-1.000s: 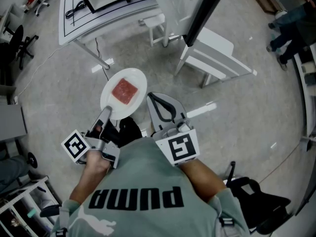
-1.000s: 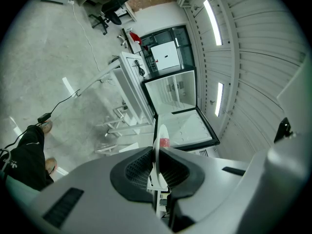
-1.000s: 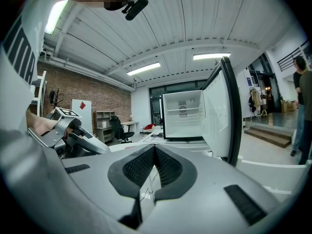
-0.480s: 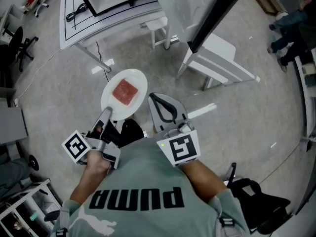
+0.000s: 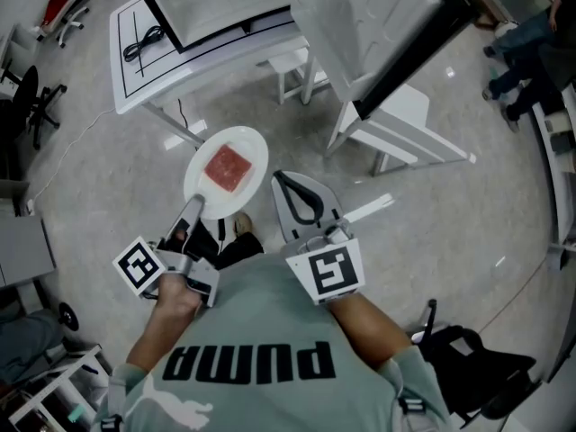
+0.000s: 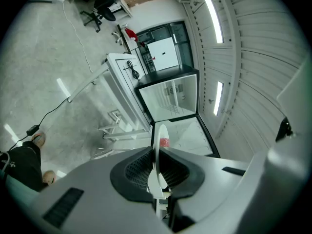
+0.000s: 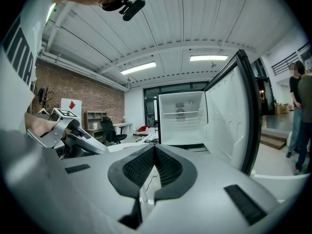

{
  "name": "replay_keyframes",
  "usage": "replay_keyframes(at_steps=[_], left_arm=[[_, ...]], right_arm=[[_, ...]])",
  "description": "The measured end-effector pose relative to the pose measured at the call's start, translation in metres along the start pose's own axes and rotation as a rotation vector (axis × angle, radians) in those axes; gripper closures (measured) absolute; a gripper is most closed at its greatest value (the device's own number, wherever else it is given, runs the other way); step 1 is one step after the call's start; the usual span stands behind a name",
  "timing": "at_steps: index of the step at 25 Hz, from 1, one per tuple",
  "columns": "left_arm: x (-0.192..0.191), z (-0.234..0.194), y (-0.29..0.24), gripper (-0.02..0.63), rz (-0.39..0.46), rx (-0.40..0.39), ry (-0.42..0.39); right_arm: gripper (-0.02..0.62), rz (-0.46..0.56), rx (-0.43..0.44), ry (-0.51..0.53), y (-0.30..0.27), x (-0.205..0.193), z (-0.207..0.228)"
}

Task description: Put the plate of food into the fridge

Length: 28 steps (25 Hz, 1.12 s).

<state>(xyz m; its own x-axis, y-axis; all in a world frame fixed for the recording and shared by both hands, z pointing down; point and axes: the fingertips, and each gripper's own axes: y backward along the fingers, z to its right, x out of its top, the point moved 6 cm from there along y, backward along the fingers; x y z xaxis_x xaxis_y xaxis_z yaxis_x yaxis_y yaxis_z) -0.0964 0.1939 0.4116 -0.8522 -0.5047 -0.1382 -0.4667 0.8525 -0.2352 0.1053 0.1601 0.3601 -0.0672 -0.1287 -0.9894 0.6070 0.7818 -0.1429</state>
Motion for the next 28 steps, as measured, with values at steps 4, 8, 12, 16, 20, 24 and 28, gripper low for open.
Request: replay_keyframes(at_steps=[4,8,12,16,20,24,28], left_arm=[[0.026,0.002,-0.005,0.575,-0.012,-0.011,-0.008],[0.052,0.001,-0.005,0.575,-0.023,-0.02,-0.017],[0.076,-0.004,-0.001,0.575,-0.028,-0.029,-0.024],[0.096,-0.007,0.002,0.574,-0.041,-0.046,-0.029],[0.116,-0.012,0.007,0.575,-0.055,-0.059,-0.037],[0.131,-0.022,0.014,0.574,-0.075,-0.065,-0.047],[0.138,-0.029,0.019,0.574,-0.093,-0.067,-0.038]], right_arm=[[0.591,0.009,-0.021,0.001,-0.021,0.008,-0.005],[0.591,0.016,-0.04,0.009,-0.041,0.015,-0.016],[0.591,0.026,-0.052,0.029,-0.057,0.022,-0.032],[0.591,0.032,-0.075,0.032,-0.07,0.025,-0.047],[0.591,0.04,-0.097,0.039,-0.081,0.024,-0.064],[0.591,0.044,-0.121,0.042,-0.089,0.022,-0.081],[0.591,0.04,-0.128,0.061,-0.094,0.021,-0.095]])
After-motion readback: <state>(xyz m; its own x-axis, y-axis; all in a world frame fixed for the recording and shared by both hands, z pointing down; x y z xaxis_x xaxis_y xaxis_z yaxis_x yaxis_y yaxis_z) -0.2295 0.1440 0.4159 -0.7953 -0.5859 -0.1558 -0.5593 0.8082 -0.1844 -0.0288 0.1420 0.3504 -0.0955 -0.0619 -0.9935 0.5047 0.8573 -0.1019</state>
